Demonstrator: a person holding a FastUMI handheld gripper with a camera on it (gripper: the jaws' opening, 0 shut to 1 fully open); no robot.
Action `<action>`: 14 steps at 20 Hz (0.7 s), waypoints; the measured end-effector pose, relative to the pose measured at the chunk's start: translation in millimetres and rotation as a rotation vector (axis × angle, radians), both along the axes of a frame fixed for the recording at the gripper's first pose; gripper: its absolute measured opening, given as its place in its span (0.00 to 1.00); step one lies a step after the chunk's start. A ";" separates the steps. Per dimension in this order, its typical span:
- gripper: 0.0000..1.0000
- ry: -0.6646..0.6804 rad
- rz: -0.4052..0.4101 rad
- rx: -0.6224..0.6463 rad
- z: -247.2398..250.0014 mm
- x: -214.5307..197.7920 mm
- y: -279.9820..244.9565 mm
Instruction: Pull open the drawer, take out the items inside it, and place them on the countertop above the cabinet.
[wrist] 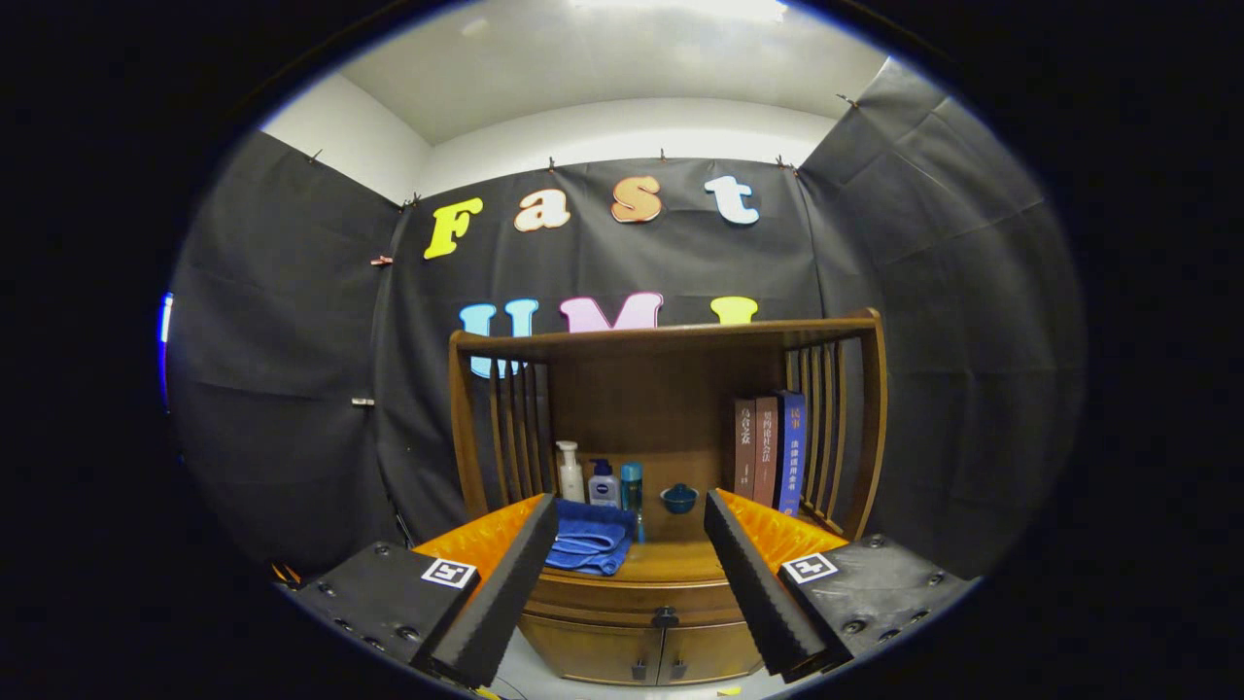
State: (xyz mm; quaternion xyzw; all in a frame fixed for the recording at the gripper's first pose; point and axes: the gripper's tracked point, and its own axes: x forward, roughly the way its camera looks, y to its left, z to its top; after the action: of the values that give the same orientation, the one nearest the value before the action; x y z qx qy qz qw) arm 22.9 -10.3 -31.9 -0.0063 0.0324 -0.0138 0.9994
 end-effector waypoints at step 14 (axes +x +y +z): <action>0.99 0.307 -0.102 0.036 -187.3 65.8 -51.0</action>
State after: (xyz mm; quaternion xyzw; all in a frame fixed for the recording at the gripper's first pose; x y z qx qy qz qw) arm 88.8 -61.2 -219.3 0.0110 0.1853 -0.0628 0.9806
